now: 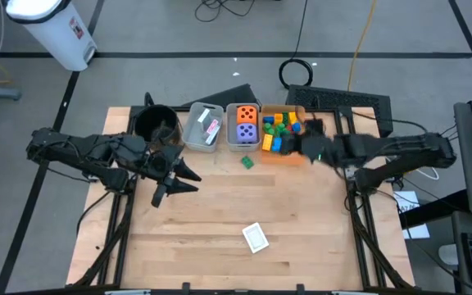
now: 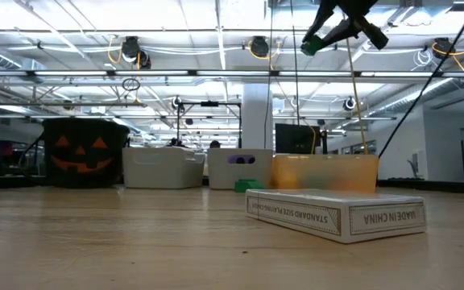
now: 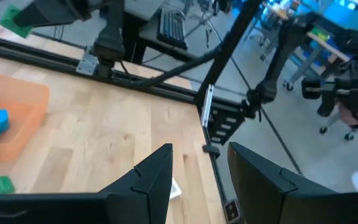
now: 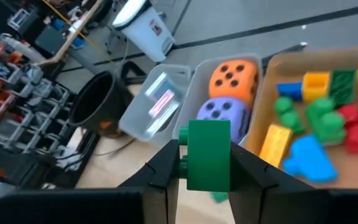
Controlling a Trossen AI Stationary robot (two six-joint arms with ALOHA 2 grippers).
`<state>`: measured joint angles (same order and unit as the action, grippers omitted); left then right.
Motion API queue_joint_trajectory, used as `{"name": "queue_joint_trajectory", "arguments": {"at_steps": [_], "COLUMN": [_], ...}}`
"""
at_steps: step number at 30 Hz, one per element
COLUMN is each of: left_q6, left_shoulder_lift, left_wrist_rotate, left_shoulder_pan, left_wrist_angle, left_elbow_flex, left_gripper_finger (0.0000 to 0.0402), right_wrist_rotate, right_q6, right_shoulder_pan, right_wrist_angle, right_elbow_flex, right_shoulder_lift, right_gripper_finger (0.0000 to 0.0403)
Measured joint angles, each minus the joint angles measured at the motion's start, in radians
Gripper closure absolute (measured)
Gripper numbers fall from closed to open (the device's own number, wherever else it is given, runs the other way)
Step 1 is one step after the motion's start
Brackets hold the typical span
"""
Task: Pick & Place Toys
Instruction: Put the right green game piece into the orange bin
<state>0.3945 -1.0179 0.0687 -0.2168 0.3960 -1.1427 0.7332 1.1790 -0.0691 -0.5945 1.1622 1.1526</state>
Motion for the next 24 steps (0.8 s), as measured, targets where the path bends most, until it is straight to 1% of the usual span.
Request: {"name": "queue_joint_trajectory", "arguments": {"at_steps": [2, 7, 9, 14, 18, 21, 24], "left_q6": [0.007, 0.007, 0.007, 0.014, 0.033, 0.038, 0.058], "left_shoulder_lift": [0.000, -0.001, -0.004, -0.005, -0.014, -0.022, -0.034], "left_wrist_rotate": [0.000, 0.000, 0.000, -0.018, -0.075, -0.095, -0.097], "left_shoulder_pan": [0.011, 0.038, 0.052, 0.083, 0.110, 0.130, 0.153], "left_wrist_angle": [-0.015, -0.079, -0.111, -0.161, -0.167, -0.174, -0.183], "left_elbow_flex": [0.000, 0.000, 0.000, 0.000, 0.000, 0.000, 0.000], "left_gripper_finger": [0.0243, 0.0243, 0.0243, 0.0243, 0.0243, 0.0243, 0.0243], "right_wrist_rotate": [-0.075, -0.349, -0.439, -0.589, -0.680, -0.714, -0.743], "right_q6": [-0.067, -0.241, -0.308, -0.458, -0.587, -0.635, -0.649], "right_shoulder_pan": [0.084, 0.333, 0.426, 0.609, 0.691, 0.706, 0.703], "right_wrist_angle": [-0.003, -0.041, -0.065, -0.175, -0.233, -0.208, -0.143], "right_elbow_flex": [0.001, 0.001, 0.001, 0.001, -0.001, -0.031, -0.083], "right_shoulder_lift": [-0.022, -0.025, -0.008, 0.044, 0.123, 0.176, 0.217], "right_gripper_finger": [0.0318, 0.0318, 0.0318, 0.0318, 0.0318, 0.0318, 0.0318]}}
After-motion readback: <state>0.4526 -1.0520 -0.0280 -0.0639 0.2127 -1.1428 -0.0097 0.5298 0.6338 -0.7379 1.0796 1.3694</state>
